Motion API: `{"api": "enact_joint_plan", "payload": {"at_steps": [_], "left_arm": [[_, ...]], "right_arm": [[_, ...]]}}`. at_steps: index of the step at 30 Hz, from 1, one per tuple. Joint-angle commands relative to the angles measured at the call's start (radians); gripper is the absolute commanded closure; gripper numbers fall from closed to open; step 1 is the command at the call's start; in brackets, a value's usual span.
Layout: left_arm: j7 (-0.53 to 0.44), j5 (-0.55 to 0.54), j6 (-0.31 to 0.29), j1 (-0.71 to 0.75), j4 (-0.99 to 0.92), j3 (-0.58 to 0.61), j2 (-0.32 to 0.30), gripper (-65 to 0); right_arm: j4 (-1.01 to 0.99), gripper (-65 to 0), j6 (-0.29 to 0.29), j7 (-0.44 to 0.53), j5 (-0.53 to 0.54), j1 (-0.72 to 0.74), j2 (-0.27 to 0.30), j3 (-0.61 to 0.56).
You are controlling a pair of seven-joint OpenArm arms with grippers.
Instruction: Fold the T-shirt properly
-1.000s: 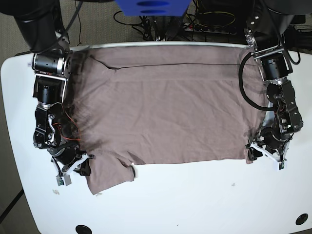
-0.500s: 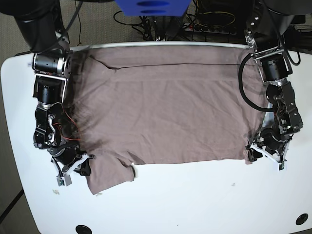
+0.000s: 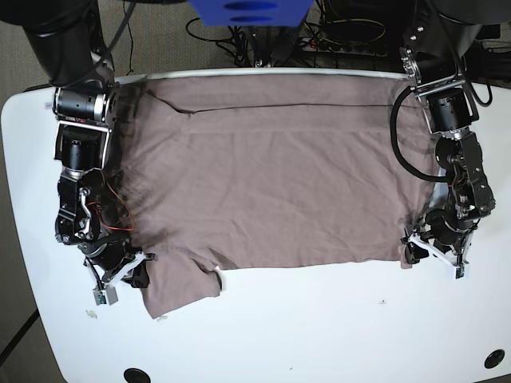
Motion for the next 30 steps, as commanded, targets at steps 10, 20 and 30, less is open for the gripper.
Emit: {"api": "enact_joint_plan", "payload": {"at_steps": [10, 20, 30], "left_arm": [[0.004, -0.016, -0.009, -0.018, 0.012, -0.018, -0.010, -38.3], [-0.003, -0.023, -0.010, -0.017, 0.011, -0.021, -0.010, -38.2], [0.000, -0.023, -0.010, -0.014, 0.032, -0.017, -0.009, -38.3]], "right_arm": [[0.009, -0.2, 0.007, -0.033, -0.010, 0.022, 0.007, 0.004], [0.008, 0.0, 0.007, -0.033, -0.011, 0.009, 0.008, 0.003], [0.010, 0.0, 0.010, -0.030, -0.009, 0.011, 0.006, 0.004]]}}
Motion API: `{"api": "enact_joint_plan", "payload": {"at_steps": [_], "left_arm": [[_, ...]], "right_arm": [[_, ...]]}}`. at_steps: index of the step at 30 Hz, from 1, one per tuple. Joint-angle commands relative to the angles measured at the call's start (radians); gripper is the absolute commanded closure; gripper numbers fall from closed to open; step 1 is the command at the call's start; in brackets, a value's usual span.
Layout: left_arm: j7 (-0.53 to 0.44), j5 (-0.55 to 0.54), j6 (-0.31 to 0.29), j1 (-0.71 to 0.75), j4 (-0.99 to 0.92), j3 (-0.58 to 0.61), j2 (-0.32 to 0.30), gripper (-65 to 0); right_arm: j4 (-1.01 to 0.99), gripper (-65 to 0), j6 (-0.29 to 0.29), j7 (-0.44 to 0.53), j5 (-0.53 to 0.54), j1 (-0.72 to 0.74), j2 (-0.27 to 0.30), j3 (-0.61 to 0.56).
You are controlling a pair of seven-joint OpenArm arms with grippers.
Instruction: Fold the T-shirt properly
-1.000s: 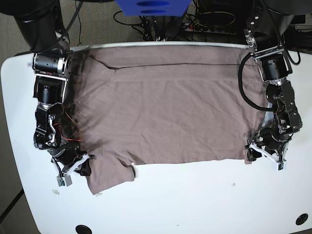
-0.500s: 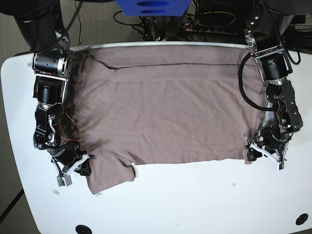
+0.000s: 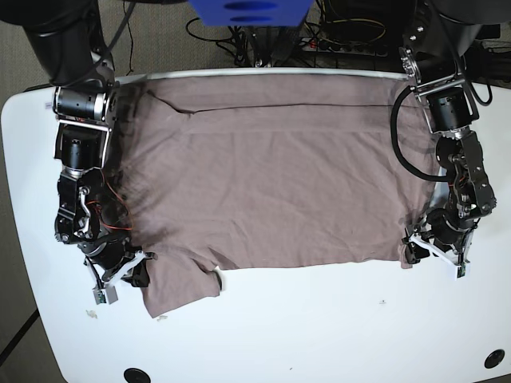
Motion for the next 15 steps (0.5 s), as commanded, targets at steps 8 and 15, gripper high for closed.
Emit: {"api": "enact_joint_plan", "payload": {"at_steps": [8, 15], "left_arm": [[0.003, -0.015, -0.001, 0.015, 0.077, 0.012, 0.002, -38.3], [0.023, -0.012, -0.001, 0.049, 0.172, 0.001, 0.037, -38.4]], "right_arm": [[0.013, 0.0, 0.008, -0.019, -0.008, 0.015, 0.006, -0.001], [0.015, 0.0, 0.008, -0.018, -0.007, 0.015, 0.006, -0.001]]}}
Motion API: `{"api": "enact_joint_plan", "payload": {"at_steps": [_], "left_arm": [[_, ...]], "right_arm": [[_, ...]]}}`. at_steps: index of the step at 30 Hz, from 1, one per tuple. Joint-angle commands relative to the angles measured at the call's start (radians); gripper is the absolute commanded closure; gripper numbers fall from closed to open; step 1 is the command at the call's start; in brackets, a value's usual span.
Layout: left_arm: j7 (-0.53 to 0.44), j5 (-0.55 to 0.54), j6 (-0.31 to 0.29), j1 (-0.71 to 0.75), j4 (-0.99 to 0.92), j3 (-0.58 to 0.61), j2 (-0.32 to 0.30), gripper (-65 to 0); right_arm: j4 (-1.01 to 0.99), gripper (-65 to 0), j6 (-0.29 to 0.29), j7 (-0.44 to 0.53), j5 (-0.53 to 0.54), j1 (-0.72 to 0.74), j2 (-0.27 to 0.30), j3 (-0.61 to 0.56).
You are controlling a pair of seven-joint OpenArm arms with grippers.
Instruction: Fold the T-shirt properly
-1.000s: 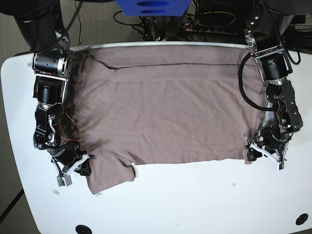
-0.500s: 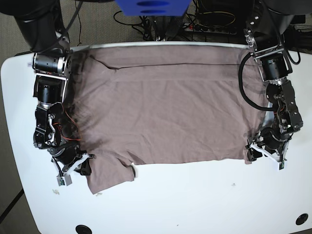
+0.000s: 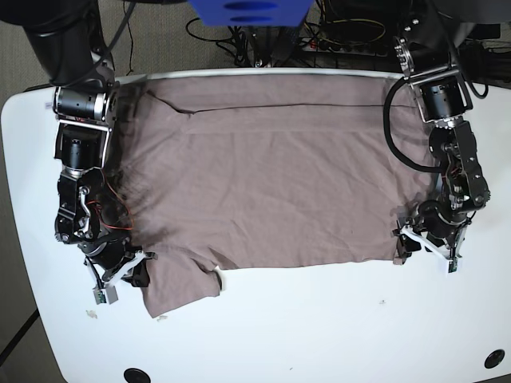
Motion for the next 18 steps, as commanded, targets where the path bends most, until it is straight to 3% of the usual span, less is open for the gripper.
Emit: {"api": "enact_joint_plan", "payload": {"at_steps": [1, 5, 18], "left_arm": [[-0.008, -0.011, -0.004, -0.013, 0.061, -0.010, 0.001, -38.4], [0.011, -0.012, -0.005, -0.014, 0.078, -0.020, 0.025, -38.4], [0.015, -0.041, -0.009, -0.029, 0.025, -0.023, 0.013, -38.3]], "right_arm": [[0.013, 0.0, 0.001, -0.019, -0.007, 0.016, 0.006, -0.001], [0.018, 0.0, -0.002, -0.014, -0.007, 0.013, 0.004, -0.001], [0.018, 0.0, 0.002, -0.014, -0.009, 0.010, 0.007, 0.000]]}}
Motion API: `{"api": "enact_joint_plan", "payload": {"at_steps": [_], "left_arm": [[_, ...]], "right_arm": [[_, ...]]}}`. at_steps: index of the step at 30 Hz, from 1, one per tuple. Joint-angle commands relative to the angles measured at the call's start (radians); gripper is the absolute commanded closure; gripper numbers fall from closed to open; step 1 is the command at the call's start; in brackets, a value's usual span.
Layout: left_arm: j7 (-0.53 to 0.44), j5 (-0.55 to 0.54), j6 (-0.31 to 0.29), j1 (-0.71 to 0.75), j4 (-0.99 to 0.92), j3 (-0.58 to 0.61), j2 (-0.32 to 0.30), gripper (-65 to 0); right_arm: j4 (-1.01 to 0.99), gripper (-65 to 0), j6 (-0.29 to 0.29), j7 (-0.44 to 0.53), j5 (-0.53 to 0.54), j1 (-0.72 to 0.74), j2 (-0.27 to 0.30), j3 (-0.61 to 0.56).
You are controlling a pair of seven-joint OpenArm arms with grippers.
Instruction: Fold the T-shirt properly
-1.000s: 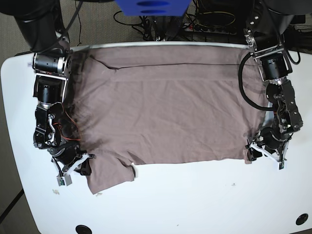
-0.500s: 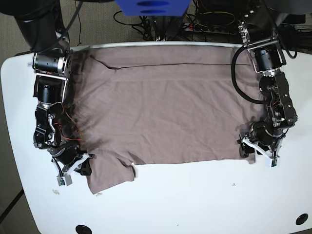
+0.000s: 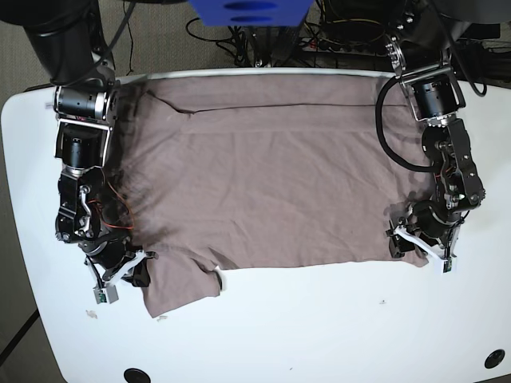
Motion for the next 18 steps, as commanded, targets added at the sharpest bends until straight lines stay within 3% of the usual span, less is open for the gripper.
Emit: {"api": "enact_joint_plan", "payload": {"at_steps": [1, 9, 18], "left_arm": [[-0.015, -0.033, -0.008, -0.028, 0.010, -0.008, -0.019, -38.3], [0.017, -0.123, -0.058, -0.042, -0.017, -0.047, -0.037, -39.2], [0.005, -0.103, -0.062, -0.048, -0.077, -0.044, -0.043, -41.8]], "right_arm": [[0.013, 0.0, 0.002, -0.019, -0.008, 0.015, 0.009, 0.000], [0.008, 0.0, 0.000, -0.022, -0.011, 0.015, 0.009, -0.002], [0.013, 0.0, 0.004, -0.024, -0.011, 0.011, 0.007, -0.003]]}}
